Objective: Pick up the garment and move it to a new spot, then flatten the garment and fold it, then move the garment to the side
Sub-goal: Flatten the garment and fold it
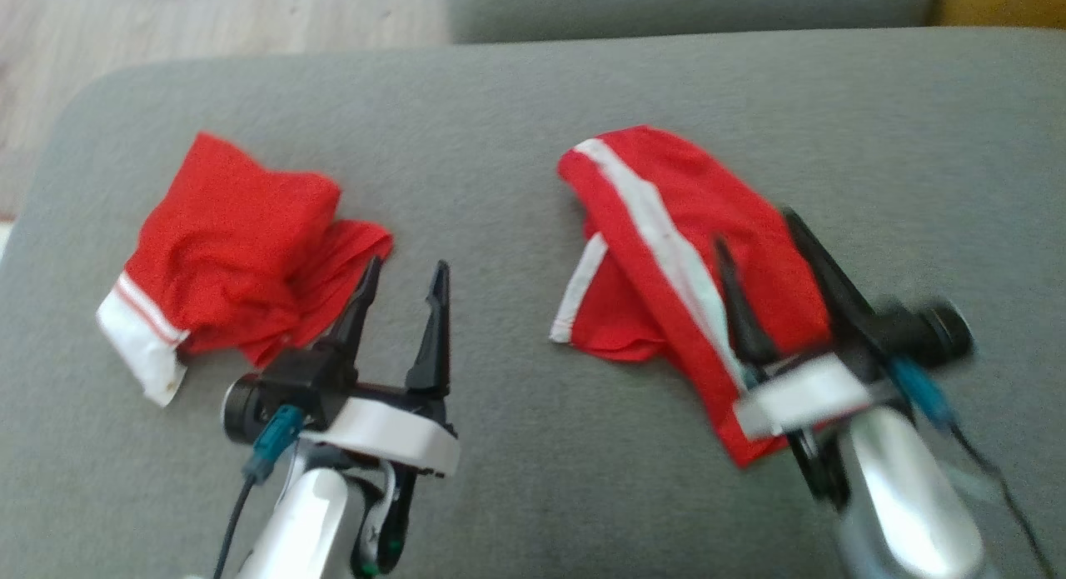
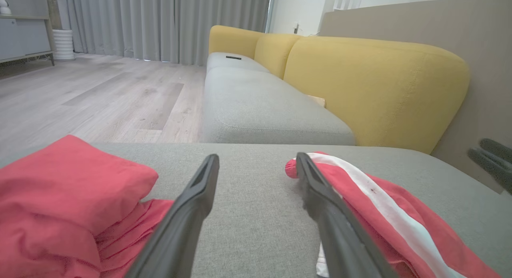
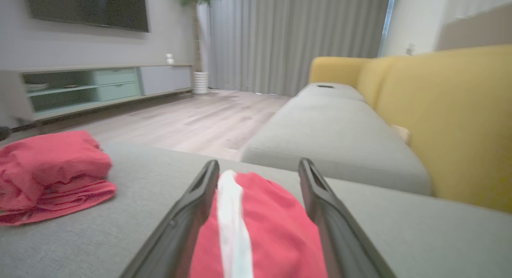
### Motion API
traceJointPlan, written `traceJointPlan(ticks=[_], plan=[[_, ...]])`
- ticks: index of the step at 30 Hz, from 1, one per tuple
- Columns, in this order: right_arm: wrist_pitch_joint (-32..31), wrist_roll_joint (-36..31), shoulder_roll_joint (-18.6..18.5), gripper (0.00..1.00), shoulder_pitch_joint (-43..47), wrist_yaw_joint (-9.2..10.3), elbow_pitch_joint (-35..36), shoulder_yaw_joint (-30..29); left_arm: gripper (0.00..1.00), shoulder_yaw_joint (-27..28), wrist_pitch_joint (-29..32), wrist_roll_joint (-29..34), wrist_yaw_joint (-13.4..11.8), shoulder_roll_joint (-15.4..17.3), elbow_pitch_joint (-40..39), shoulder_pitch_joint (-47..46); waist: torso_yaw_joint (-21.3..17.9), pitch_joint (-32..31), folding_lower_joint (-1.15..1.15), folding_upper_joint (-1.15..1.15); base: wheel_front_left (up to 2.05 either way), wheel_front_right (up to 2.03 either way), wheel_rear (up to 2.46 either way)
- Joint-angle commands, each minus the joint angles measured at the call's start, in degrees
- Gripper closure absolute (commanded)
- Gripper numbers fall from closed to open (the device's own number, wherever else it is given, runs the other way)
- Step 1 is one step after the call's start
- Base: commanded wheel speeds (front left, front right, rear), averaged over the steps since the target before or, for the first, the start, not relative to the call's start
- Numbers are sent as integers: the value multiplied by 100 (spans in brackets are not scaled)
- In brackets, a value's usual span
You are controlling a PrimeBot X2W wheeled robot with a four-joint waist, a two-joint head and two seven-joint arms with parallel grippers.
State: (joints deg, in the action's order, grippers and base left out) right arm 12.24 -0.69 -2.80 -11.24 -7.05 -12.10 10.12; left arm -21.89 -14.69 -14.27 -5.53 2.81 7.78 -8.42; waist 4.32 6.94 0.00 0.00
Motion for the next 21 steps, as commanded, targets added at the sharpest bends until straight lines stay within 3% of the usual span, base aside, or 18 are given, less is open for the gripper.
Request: traceJointPlan(ticks=[1, 7, 14, 21], plan=[[-111, 1, -92, 0, -473, -44, 56, 265, 0, 112, -30, -38, -35, 8, -162, -286, 219, 190, 0, 0, 0, 0, 0], [-1010, 395, -529, 0, -1810, -44, -1046, 802, 0, -175, -30, -217, -143, 8, -192, -544, 658, 461, 0, 0, 0, 0, 0], [-2057, 1299, -849, 0, -2865, -44, -2247, 1286, 0, -418, -30, -392, -264, 8, -242, -714, 1034, 671, 0, 0, 0, 0, 0], [-2469, 1821, -984, 0, -3327, -44, -2910, 1445, 0, -460, -30, -465, -337, 7, -255, -788, 1173, 768, 0, 0, 0, 0, 0]])
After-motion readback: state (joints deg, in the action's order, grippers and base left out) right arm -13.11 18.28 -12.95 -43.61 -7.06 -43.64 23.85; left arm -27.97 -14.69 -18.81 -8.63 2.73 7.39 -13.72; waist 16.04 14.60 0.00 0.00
